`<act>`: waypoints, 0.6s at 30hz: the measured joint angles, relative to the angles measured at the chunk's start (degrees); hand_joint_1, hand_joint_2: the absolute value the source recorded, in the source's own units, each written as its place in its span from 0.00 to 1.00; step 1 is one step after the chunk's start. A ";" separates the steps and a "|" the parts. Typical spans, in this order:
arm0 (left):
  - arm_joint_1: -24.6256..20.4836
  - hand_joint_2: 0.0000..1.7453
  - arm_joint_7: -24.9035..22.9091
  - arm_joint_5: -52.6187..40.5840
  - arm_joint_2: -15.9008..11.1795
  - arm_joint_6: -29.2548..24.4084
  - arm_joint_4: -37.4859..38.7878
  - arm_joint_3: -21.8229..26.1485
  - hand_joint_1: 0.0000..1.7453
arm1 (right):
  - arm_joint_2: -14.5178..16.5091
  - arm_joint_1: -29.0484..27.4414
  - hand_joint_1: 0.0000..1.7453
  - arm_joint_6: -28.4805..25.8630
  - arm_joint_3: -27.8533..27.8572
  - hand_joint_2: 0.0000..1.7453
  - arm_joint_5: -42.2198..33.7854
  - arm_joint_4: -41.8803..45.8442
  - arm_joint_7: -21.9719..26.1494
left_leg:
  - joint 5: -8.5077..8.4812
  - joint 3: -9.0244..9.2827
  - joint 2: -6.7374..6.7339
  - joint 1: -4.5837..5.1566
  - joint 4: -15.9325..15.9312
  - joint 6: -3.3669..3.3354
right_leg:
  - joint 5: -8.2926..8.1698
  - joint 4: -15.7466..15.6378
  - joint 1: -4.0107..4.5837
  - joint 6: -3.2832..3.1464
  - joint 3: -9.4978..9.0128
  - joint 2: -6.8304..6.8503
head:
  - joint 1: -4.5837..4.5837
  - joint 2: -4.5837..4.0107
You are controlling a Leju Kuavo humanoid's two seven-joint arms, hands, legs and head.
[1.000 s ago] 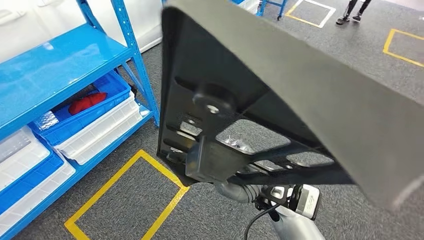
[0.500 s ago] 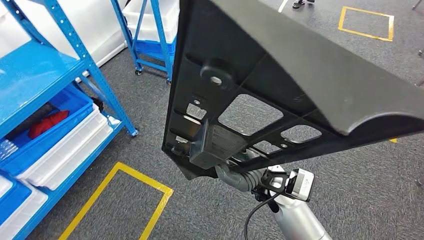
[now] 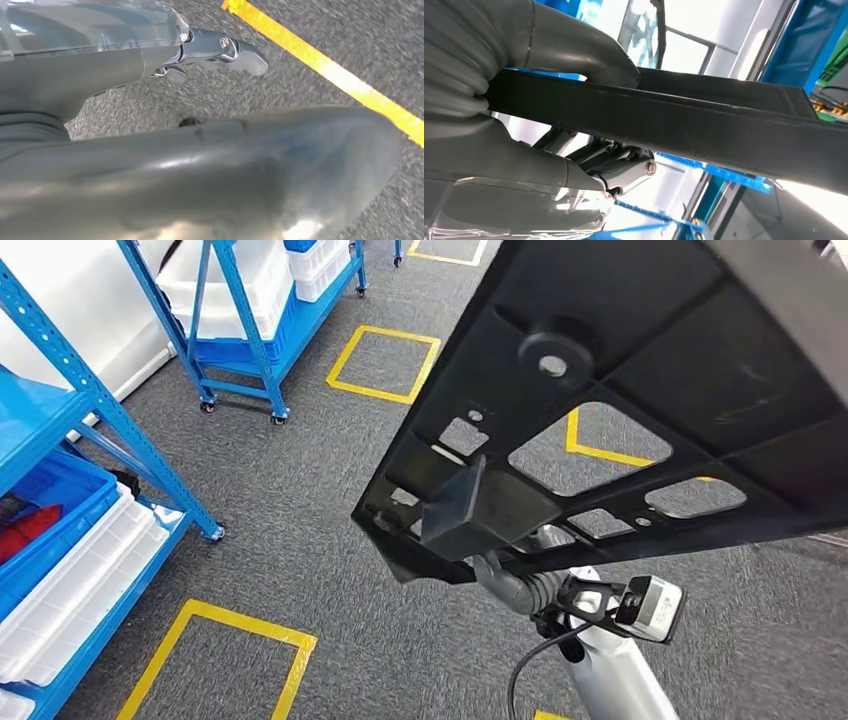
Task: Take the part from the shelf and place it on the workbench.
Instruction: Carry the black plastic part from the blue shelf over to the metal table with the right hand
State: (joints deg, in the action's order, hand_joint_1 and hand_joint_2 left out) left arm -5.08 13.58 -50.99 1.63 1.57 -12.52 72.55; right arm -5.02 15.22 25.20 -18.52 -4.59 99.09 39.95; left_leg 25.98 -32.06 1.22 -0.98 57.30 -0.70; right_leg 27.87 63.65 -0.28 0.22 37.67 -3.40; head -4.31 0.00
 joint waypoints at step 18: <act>-0.13 0.00 -2.12 -1.78 -0.90 0.23 0.00 -1.02 0.00 | 0.02 -7.06 1.00 0.10 4.24 1.00 0.73 5.97 0.06 | 9.00 -5.61 -2.03 0.25 15.20 2.60 | -2.34 -5.44 0.09 -2.28 -3.49 1.94 | 0.00 0.00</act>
State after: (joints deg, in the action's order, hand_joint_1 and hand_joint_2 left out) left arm -5.22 11.47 -52.77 0.73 1.80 -12.52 71.53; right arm -5.00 8.16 25.30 -14.28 -3.86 105.06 40.01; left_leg 34.98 -37.67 -0.81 -0.73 72.50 1.91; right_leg 25.53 58.21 -0.19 -2.06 34.19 -1.45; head -4.31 0.00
